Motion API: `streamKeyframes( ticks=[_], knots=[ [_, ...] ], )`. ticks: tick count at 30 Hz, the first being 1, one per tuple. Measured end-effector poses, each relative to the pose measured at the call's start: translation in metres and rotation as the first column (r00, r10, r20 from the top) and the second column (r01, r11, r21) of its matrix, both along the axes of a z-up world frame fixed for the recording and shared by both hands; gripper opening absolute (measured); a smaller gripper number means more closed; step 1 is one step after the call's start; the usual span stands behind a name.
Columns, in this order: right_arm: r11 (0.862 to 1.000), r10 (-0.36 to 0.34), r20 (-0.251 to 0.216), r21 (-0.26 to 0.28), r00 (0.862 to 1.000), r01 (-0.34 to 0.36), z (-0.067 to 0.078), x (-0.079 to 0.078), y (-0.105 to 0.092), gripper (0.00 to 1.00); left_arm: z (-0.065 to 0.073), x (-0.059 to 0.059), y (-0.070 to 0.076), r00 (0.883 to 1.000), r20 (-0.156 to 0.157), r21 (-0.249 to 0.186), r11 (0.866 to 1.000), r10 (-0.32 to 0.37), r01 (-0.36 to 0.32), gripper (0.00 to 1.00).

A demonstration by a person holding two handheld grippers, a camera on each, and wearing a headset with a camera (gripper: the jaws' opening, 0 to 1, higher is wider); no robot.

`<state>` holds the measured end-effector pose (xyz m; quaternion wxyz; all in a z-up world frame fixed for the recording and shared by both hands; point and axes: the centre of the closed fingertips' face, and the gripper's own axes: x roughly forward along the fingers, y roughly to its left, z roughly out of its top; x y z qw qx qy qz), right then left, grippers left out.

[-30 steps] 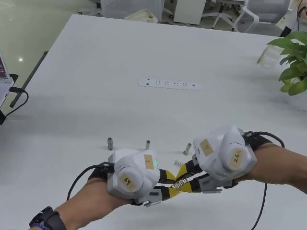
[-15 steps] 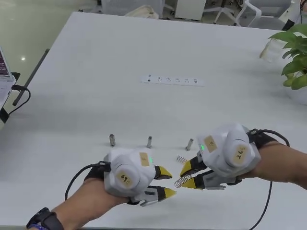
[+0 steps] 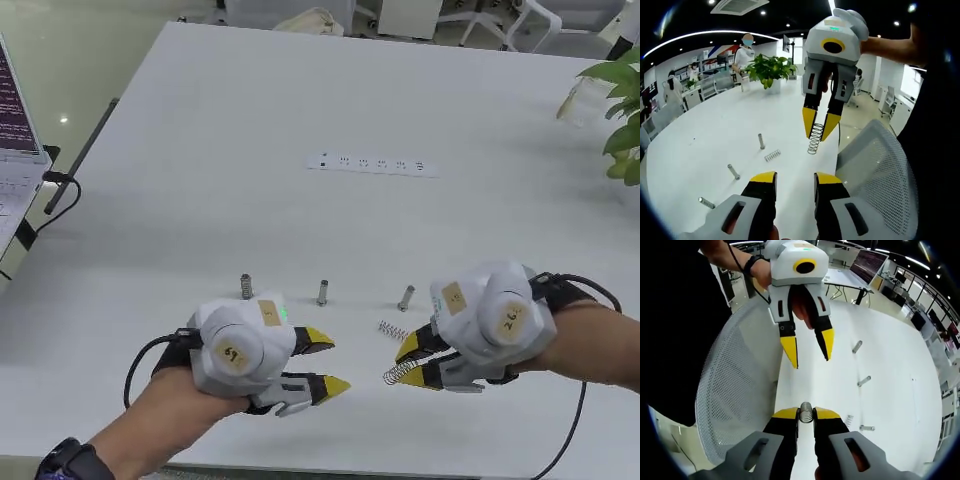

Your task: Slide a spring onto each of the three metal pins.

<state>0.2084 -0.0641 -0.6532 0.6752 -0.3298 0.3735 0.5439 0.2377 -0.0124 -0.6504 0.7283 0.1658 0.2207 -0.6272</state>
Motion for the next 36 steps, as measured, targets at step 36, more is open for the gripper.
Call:
streamKeyframes(
  ticks=[36],
  knots=[
    [0.998, -0.033, -0.006, -0.057, 0.999, 0.033, -0.019, 0.032, -0.009, 0.09, 0.012, 0.047, 0.105, 0.951, 0.005, -0.028, 0.95, 0.31, -0.31, 0.34]
  ],
)
